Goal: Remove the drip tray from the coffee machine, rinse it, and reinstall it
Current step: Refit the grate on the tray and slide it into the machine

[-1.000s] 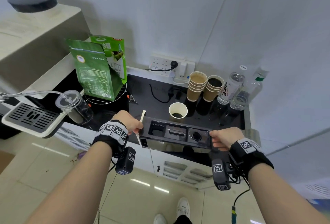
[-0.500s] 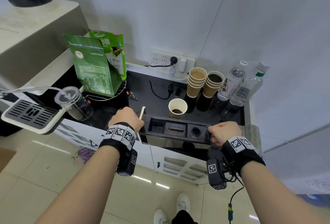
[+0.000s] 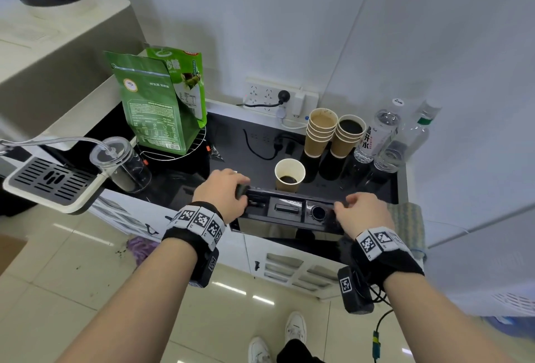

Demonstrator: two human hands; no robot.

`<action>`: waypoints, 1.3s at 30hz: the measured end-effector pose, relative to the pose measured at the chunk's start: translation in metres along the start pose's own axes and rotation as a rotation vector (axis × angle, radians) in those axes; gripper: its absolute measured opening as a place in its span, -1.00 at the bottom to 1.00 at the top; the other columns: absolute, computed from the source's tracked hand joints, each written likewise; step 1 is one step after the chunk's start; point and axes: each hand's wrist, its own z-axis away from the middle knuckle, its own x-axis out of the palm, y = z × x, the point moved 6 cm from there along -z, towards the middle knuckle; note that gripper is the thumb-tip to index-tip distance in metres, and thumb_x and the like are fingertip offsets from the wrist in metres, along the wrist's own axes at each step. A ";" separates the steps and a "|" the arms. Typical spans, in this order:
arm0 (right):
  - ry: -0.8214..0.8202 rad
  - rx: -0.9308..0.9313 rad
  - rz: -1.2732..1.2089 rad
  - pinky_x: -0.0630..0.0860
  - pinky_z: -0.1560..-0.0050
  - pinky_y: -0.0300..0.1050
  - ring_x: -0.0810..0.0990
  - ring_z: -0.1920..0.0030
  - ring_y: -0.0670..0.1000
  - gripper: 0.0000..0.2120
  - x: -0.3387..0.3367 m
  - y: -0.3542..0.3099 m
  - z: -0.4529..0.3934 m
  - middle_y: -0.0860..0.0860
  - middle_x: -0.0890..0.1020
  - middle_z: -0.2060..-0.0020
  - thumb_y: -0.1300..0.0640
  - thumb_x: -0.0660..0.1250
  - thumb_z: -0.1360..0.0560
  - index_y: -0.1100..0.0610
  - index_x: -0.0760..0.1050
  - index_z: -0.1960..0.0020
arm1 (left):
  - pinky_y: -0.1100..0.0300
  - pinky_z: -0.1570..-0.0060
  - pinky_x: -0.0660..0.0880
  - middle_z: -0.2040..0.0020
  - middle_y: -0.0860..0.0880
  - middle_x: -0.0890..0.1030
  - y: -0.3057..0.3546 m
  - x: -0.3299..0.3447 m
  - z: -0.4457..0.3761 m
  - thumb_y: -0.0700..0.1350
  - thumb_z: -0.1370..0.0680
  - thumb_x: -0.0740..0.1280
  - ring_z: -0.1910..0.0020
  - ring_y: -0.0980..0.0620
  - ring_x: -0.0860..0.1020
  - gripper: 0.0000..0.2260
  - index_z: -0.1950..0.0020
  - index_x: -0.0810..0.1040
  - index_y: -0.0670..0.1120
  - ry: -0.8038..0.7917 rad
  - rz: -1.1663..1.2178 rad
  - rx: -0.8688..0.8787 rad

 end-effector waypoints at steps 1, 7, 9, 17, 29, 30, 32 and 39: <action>0.017 -0.105 0.072 0.52 -0.16 -0.03 0.59 -0.20 0.12 -0.51 0.000 -0.011 0.000 0.05 0.60 -0.26 -0.17 0.36 -0.47 0.01 0.55 -0.33 | -0.07 -0.42 0.43 -0.51 0.04 0.50 0.004 0.004 0.000 0.06 -0.60 0.38 -0.52 -0.07 0.37 -0.55 -0.50 0.50 0.10 -0.032 -0.034 0.085; -0.280 -0.623 0.346 0.32 -0.43 0.01 0.36 -0.45 0.06 -0.01 0.030 -0.078 0.022 -0.03 0.38 -0.48 -0.44 0.42 -0.29 0.01 0.24 -0.57 | -0.12 -0.66 -0.08 -0.70 0.11 0.20 -0.007 0.030 0.008 0.40 -0.45 0.43 -0.68 0.01 0.09 -0.04 -0.71 0.09 0.10 -0.203 -0.237 0.183; -0.302 -0.631 0.430 0.41 -0.34 0.01 0.42 -0.41 0.08 -0.01 0.037 -0.083 0.023 -0.07 0.37 -0.48 -0.37 0.46 -0.30 -0.04 0.17 -0.59 | -0.12 -0.67 -0.10 -0.69 0.11 0.22 -0.011 0.030 0.008 0.28 -0.48 0.48 -0.67 0.03 0.12 -0.08 -0.71 0.08 0.10 -0.164 -0.240 0.185; -0.226 -0.741 0.485 0.29 -0.43 0.01 0.38 -0.43 0.08 -0.03 0.042 -0.105 0.039 -0.10 0.39 -0.46 -0.34 0.48 -0.30 -0.10 0.16 -0.58 | -0.07 -0.68 -0.03 -0.72 0.10 0.13 -0.051 0.028 0.044 0.11 -0.51 0.53 -0.72 0.02 -0.07 -0.11 -0.71 0.11 0.08 0.006 0.110 0.100; -0.316 -0.509 -0.227 0.21 -0.47 -0.08 0.17 -0.55 -0.02 0.48 0.083 -0.095 0.094 0.00 0.13 -0.60 -0.12 0.73 -0.06 -0.11 -0.27 -0.61 | 0.00 -0.46 0.39 -0.42 0.02 0.55 -0.195 0.020 0.122 0.14 -0.68 0.32 -0.42 -0.03 0.50 -0.54 -0.54 0.46 0.01 0.189 1.180 -0.377; -0.330 -0.505 -0.213 0.27 -0.41 -0.13 0.26 -0.52 -0.02 0.43 0.093 -0.103 0.105 -0.01 0.24 -0.55 -0.07 0.73 -0.11 -0.09 -0.23 -0.62 | -0.07 -0.43 0.46 -0.37 -0.03 0.62 -0.212 0.015 0.127 0.12 -0.69 0.30 -0.36 -0.06 0.56 -0.68 -0.39 0.58 0.04 0.194 1.217 -0.400; -0.338 -0.526 -0.174 0.37 -0.22 -0.32 0.46 -0.38 -0.02 0.25 0.110 -0.125 0.124 -0.09 0.47 -0.34 -0.04 0.71 -0.18 -0.06 -0.02 -0.62 | -0.14 -0.36 0.53 -0.21 -0.08 0.70 -0.241 -0.001 0.140 0.08 -0.69 0.30 -0.26 -0.12 0.63 -0.83 -0.15 0.66 0.09 0.229 1.213 -0.414; -0.351 -0.621 -0.244 0.40 -0.01 -0.39 0.60 -0.10 -0.13 -0.05 0.132 -0.197 0.189 -0.23 0.63 -0.08 0.03 0.71 -0.18 -0.14 0.28 -0.42 | 0.16 0.09 0.52 0.15 0.07 0.77 -0.307 -0.034 0.184 0.13 -0.67 0.30 0.11 0.11 0.71 -0.74 -0.01 0.69 0.02 0.311 1.371 -0.474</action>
